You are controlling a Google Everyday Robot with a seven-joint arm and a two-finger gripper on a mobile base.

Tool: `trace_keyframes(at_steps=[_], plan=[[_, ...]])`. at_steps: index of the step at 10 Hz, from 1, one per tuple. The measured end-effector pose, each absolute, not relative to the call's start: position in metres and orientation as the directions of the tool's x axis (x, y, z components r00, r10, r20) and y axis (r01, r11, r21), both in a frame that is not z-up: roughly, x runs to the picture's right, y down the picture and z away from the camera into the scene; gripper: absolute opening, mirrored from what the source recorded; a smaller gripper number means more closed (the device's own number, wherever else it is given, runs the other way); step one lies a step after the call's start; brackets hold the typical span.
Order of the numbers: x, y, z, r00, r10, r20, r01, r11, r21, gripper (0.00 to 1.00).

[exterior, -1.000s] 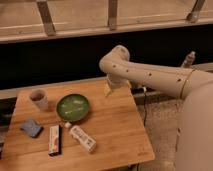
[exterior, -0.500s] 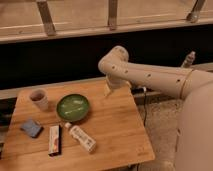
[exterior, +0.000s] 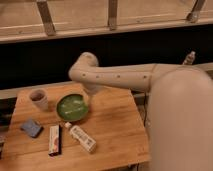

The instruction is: Stand the bottle upright

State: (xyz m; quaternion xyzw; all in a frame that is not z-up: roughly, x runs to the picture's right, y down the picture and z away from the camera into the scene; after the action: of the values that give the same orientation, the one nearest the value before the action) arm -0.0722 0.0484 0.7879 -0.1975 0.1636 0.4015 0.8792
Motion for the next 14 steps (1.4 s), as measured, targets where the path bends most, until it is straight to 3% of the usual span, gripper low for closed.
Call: trace_keyframes(at_steps=[5, 10, 14], plan=[[-0.075, 0.051, 0.791, 0.624, 0.633, -0.457, -0.772, 0.59, -0.236, 0.8], [-0.024, 0.132, 0.806, 0.614, 0.58, -0.535, -0.788, 0.484, -0.38, 0.8], [-0.068, 0.159, 0.782, 0.664, 0.543, -0.514, -0.746, 0.436, -0.504, 0.8]])
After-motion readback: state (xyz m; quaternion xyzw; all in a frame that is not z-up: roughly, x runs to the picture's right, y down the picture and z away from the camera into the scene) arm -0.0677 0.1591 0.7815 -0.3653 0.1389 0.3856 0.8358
